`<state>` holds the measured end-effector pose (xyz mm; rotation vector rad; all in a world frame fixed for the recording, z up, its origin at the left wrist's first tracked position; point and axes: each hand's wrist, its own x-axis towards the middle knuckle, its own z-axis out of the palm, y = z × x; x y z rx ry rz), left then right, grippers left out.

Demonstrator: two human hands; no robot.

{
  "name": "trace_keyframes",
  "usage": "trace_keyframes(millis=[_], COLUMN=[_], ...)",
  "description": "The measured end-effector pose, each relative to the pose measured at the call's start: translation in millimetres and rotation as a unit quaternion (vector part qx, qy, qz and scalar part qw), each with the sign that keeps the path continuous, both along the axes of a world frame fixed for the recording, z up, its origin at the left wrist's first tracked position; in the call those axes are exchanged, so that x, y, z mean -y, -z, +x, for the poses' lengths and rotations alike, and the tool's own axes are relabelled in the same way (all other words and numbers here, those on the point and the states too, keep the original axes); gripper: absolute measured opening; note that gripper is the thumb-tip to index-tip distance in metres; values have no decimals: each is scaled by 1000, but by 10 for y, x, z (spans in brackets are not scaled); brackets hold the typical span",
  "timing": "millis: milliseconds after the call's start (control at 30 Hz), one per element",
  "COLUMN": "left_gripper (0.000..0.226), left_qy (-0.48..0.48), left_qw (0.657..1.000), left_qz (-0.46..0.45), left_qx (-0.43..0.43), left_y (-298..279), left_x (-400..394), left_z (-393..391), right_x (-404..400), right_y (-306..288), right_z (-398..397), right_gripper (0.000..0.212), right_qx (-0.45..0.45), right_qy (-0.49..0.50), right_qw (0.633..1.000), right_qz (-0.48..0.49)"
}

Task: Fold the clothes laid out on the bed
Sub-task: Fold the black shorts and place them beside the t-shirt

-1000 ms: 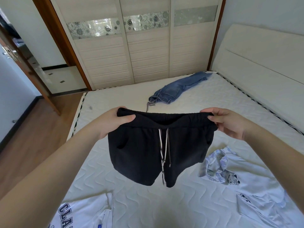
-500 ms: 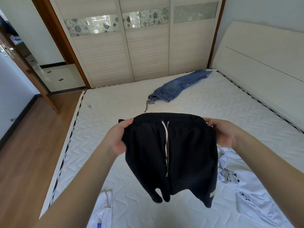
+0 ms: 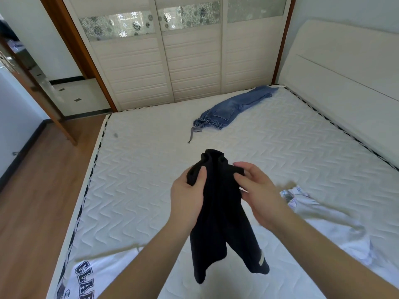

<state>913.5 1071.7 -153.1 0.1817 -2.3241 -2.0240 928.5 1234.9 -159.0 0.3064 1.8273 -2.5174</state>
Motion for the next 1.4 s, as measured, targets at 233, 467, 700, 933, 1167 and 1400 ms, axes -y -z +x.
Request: trace_keyframes(millis=[233, 467, 700, 933, 1167, 1400], left_gripper=[26, 56, 86, 40, 29, 29], left_qy=[-16, 79, 182, 176, 226, 284], left_qw=[996, 997, 981, 980, 972, 952], left_qz=[-48, 19, -39, -61, -50, -90], left_qx=[-69, -12, -51, -73, -48, -69], left_y=[-47, -64, 13, -15, -152, -184], left_x=[-82, -57, 112, 298, 386, 527], left_z=[7, -8, -113, -148, -172, -159], right_x=[240, 320, 72, -265, -564, -554], right_y=[-53, -91, -89, -180, -53, 34], right_z=[147, 160, 98, 63, -43, -181], right_gripper=[24, 31, 42, 31, 52, 34], right_qx=[-114, -64, -8, -111, -188, -203], right_qy=[2, -82, -191, -63, -162, -203], right_qw=[992, 992, 958, 983, 842, 820], right_qz=[52, -78, -212, 135, 478, 495])
